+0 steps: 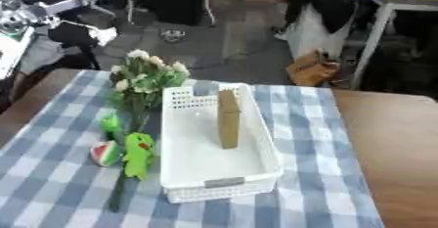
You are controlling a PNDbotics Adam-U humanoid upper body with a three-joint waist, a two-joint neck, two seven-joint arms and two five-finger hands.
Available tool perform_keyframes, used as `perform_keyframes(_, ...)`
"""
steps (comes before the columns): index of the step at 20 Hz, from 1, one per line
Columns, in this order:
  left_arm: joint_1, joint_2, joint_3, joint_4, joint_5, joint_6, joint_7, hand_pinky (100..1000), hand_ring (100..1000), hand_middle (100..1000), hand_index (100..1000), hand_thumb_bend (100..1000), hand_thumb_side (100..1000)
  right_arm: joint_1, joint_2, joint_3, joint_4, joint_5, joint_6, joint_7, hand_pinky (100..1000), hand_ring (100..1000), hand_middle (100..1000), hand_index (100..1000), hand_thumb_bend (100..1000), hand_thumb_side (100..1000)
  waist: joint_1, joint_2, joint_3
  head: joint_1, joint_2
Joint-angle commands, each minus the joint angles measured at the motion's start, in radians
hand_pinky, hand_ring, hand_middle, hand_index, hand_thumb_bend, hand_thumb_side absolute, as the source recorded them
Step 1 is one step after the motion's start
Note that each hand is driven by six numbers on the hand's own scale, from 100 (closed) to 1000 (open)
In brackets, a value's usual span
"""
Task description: Pick up objects on the table and place them in the box.
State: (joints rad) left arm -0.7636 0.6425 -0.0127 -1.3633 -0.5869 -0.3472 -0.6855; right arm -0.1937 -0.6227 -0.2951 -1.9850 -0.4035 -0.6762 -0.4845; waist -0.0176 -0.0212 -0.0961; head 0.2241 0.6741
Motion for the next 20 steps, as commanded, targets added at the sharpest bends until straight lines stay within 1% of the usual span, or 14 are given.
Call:
perform_keyframes(1, -0.023, 0.038, 0.009, 0.037, 0.012, 0.012, -0.079, 987, 1000, 1000, 1000, 100, 508, -0.014, -0.04, -0.004, -0.015, 0.004, -0.001, -0.009, 811, 861, 834, 835, 100, 820, 0.016, -0.017, -0.001, 0.002, -0.016)
perform_keyframes(4, -0.02, 0.044, 0.011, 0.061, -0.015, 0.013, -0.085, 988, 1000, 1000, 1000, 100, 498, -0.014, -0.04, -0.004, -0.015, 0.005, 0.004, -0.009, 811, 861, 833, 832, 100, 817, 0.016, -0.017, -0.001, 0.003, -0.02)
perform_keyframes(8, -0.009, 0.053, 0.008, 0.097, -0.104, 0.016, -0.072, 972, 1000, 1000, 1000, 100, 489, -0.014, -0.04, -0.004, -0.015, 0.006, 0.01, -0.012, 810, 860, 831, 828, 100, 808, 0.016, -0.016, -0.001, 0.005, -0.025)
perform_keyframes(9, -0.002, 0.052, 0.013, 0.109, -0.13, 0.022, -0.061, 938, 1000, 958, 1000, 100, 482, -0.014, -0.04, -0.005, -0.015, 0.006, 0.012, -0.012, 810, 860, 829, 824, 100, 807, 0.016, -0.016, -0.001, 0.004, -0.027)
perform_keyframes(12, 0.019, 0.045, 0.023, 0.139, -0.194, 0.017, -0.004, 938, 1000, 956, 1000, 100, 484, -0.015, -0.04, -0.006, -0.015, 0.007, 0.016, -0.017, 810, 859, 828, 824, 100, 804, 0.015, -0.015, -0.002, 0.005, -0.03)
perform_keyframes(13, 0.027, 0.044, 0.026, 0.156, -0.201, 0.017, 0.009, 949, 1000, 979, 1000, 100, 501, -0.015, -0.04, -0.006, -0.015, 0.008, 0.017, -0.018, 810, 859, 825, 824, 100, 803, 0.015, -0.015, -0.001, 0.004, -0.031)
perform_keyframes(14, 0.034, 0.044, 0.028, 0.176, -0.203, 0.017, 0.016, 949, 1000, 979, 1000, 100, 501, -0.015, -0.04, -0.006, -0.015, 0.009, 0.018, -0.02, 810, 859, 825, 824, 100, 803, 0.015, -0.015, -0.001, 0.004, -0.032)
perform_keyframes(15, 0.04, 0.045, 0.029, 0.198, -0.203, 0.018, 0.017, 958, 1000, 992, 1000, 100, 526, -0.015, -0.04, -0.007, -0.015, 0.009, 0.02, -0.021, 810, 860, 825, 824, 100, 801, 0.015, -0.014, 0.0, 0.004, -0.033)
perform_keyframes(16, 0.044, 0.045, 0.03, 0.217, -0.202, 0.02, 0.013, 961, 1000, 994, 1000, 100, 530, -0.014, -0.04, -0.007, -0.015, 0.01, 0.022, -0.023, 810, 859, 825, 824, 100, 800, 0.015, -0.014, 0.0, 0.003, -0.033)
perform_keyframes(17, 0.05, 0.047, 0.027, 0.236, -0.201, 0.023, -0.001, 973, 1000, 997, 1000, 100, 572, -0.014, -0.04, -0.007, -0.015, 0.011, 0.023, -0.025, 809, 859, 824, 822, 100, 798, 0.015, -0.014, 0.0, 0.003, -0.034)
perform_keyframes(18, 0.053, 0.048, 0.026, 0.252, -0.2, 0.025, -0.018, 973, 1000, 997, 1000, 100, 572, -0.014, -0.04, -0.007, -0.015, 0.011, 0.024, -0.025, 809, 859, 824, 822, 100, 798, 0.015, -0.014, 0.0, 0.004, -0.035)
perform_keyframes(19, 0.059, 0.05, 0.025, 0.264, -0.196, 0.027, -0.033, 979, 1000, 995, 1000, 100, 606, -0.014, -0.04, -0.007, -0.015, 0.012, 0.025, -0.026, 809, 859, 823, 818, 100, 796, 0.016, -0.014, 0.0, 0.004, -0.036)
perform_keyframes(20, 0.065, 0.054, 0.025, 0.274, -0.19, 0.027, -0.045, 979, 1000, 995, 1000, 100, 606, -0.015, -0.041, -0.007, -0.015, 0.013, 0.026, -0.026, 809, 859, 823, 818, 100, 796, 0.016, -0.014, 0.0, 0.005, -0.036)
